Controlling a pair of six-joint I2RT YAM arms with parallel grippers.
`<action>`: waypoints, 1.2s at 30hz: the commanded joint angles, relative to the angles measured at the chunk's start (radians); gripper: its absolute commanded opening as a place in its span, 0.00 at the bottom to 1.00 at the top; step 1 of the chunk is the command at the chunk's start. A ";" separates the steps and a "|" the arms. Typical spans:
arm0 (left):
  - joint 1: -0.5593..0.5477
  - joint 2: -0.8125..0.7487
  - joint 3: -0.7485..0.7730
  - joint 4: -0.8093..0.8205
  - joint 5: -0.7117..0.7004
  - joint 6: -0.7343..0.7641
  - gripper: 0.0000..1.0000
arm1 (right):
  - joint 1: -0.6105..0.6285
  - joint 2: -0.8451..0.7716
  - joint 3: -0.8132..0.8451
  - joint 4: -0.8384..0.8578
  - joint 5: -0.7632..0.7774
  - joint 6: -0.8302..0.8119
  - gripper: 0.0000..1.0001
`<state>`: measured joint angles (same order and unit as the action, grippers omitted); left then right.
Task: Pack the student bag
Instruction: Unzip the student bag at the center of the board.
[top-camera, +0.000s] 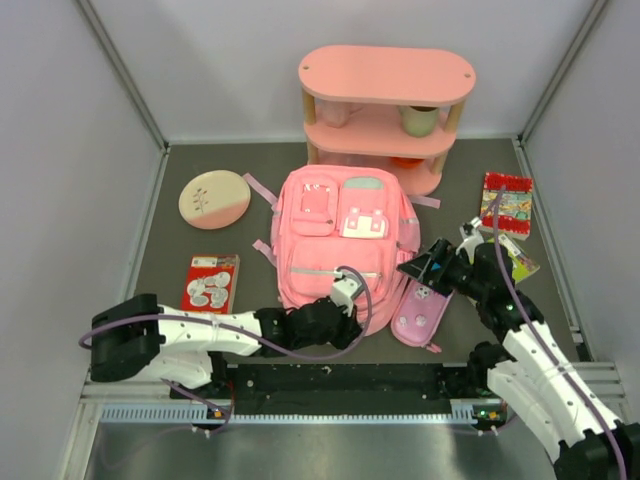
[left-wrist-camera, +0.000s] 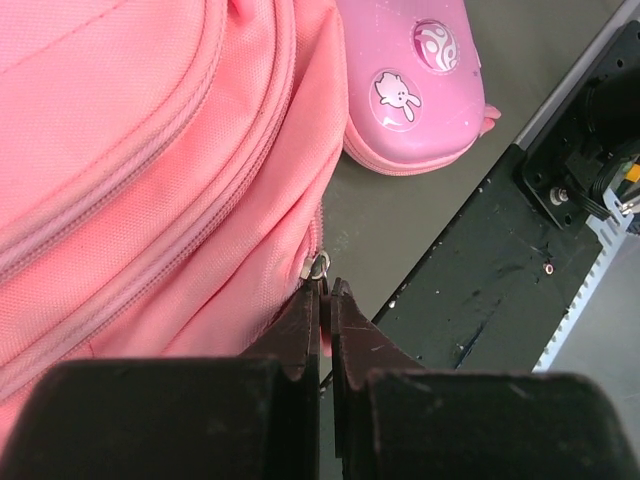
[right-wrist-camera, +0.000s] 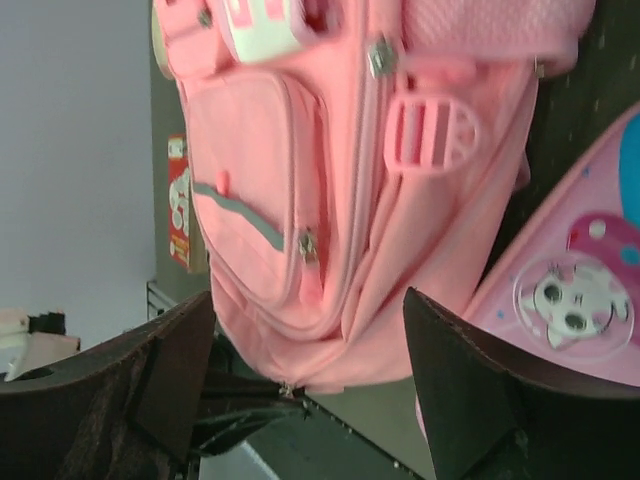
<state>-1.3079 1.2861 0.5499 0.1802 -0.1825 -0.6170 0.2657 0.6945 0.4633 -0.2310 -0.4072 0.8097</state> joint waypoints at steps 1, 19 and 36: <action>-0.005 0.018 0.073 0.100 0.032 0.054 0.00 | 0.070 -0.099 -0.093 -0.062 -0.015 0.163 0.73; -0.005 0.079 0.107 0.146 0.026 0.053 0.00 | 0.322 0.079 -0.169 0.214 0.156 0.309 0.32; -0.004 0.035 0.084 0.142 -0.040 0.057 0.00 | 0.323 -0.185 -0.067 0.002 0.287 0.340 0.99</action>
<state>-1.3102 1.3827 0.6266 0.2150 -0.1768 -0.5556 0.5762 0.6197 0.3508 -0.2543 -0.1925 1.1091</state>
